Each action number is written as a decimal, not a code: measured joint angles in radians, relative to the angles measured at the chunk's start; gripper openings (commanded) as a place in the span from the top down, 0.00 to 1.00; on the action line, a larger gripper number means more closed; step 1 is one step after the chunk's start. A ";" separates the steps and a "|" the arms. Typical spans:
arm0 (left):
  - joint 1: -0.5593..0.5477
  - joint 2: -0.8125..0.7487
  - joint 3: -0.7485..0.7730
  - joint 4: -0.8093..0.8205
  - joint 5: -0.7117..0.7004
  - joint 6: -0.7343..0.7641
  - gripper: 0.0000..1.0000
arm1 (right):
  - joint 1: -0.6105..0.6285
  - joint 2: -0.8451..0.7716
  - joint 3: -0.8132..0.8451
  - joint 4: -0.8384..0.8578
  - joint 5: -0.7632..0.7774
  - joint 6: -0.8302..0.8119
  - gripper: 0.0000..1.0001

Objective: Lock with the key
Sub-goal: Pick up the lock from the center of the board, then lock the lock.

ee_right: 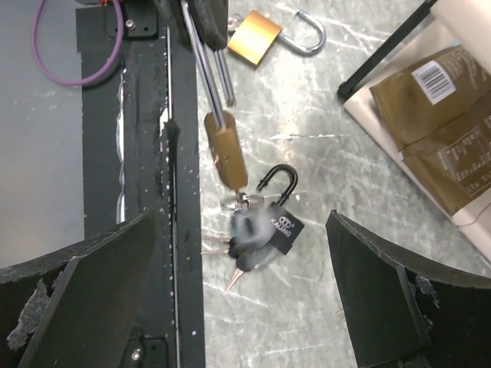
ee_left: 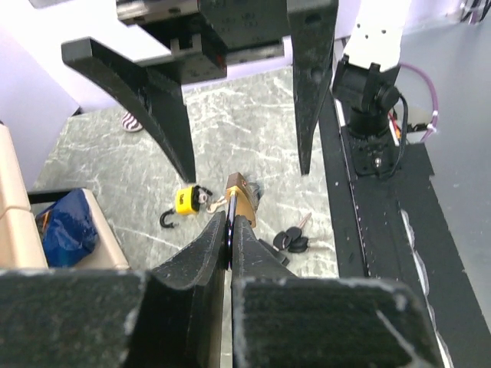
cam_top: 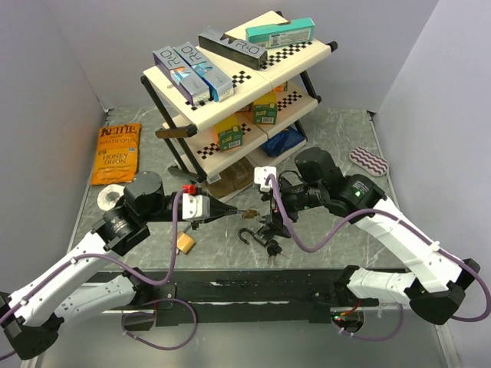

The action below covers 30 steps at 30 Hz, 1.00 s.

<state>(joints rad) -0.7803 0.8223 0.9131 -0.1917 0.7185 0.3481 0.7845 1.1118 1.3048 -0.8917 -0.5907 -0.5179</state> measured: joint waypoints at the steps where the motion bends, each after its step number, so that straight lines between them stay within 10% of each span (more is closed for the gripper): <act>1: 0.000 0.005 0.004 0.006 0.003 -0.008 0.99 | 0.000 -0.001 0.000 0.007 0.000 0.000 0.01; 30: 0.000 0.019 0.025 0.083 -0.007 -0.181 0.99 | 0.000 0.037 -0.020 0.190 -0.117 -0.003 0.59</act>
<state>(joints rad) -0.7803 0.8417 0.9379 -0.1089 0.7113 0.1673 0.7845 1.1488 1.2846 -0.7013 -0.7082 -0.5209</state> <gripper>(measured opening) 0.082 0.482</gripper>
